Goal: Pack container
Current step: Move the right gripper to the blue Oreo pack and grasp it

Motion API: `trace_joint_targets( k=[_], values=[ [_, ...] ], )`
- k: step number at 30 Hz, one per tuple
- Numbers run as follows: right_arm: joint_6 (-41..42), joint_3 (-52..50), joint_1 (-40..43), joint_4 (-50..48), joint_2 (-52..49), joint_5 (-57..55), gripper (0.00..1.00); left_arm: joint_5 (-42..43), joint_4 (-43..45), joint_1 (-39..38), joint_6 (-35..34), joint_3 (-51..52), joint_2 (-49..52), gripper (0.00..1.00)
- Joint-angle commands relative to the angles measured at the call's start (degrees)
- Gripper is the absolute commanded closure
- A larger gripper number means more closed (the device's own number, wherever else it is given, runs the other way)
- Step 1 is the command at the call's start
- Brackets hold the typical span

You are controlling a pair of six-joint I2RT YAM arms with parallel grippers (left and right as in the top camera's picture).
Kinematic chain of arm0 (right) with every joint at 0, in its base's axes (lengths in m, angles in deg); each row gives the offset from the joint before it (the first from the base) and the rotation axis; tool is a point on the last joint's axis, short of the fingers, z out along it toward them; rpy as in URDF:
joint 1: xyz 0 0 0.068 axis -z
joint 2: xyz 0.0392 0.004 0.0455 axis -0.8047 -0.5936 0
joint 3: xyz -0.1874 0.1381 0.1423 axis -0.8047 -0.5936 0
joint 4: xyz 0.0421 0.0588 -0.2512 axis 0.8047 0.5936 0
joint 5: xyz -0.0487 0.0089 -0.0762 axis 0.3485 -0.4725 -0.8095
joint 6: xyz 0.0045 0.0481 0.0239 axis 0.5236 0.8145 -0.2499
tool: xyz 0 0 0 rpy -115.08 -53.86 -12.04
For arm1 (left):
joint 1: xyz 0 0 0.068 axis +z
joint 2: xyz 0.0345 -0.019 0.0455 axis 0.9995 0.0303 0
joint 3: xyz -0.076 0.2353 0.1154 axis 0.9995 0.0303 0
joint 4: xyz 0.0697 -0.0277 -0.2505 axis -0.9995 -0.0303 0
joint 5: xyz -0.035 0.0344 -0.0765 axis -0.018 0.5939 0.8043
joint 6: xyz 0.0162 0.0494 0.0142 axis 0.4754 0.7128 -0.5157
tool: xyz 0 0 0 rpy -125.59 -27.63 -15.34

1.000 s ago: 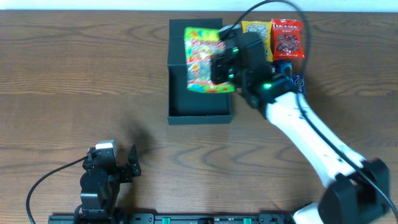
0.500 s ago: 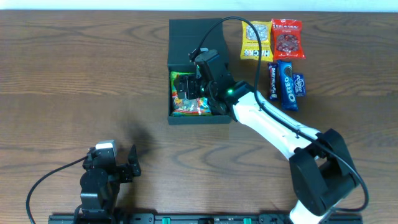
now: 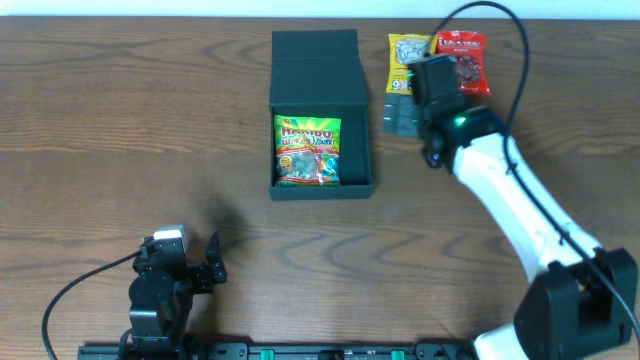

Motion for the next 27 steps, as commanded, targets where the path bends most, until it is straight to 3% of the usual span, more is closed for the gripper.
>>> trace_joint_targets(
  k=[1,5,13,21,27],
  values=[
    [-3.8,0.13,4.7,1.62,-2.69,-2.34,0.01,-0.2,0.24,0.17,-0.66,0.57,-0.37,0.05],
    [-8.02,0.13,10.08,1.25,-5.79,1.05,0.01,-0.2,0.24,0.17,-0.66,0.57,-0.37,0.05],
    [-15.5,0.13,18.88,-3.34,-13.79,12.26,0.13,-0.2,0.24,0.2,-0.66,0.57,-0.37,0.05],
    [-19.19,0.13,19.47,-7.1,-17.92,19.32,0.29,-0.2,0.24,0.17,-0.68,0.57,-0.37,0.05],
    [-19.28,0.13,19.5,-7.26,-20.94,18.84,0.33,-0.2,0.24,0.17,-0.66,0.57,-0.37,0.05]
  ],
)
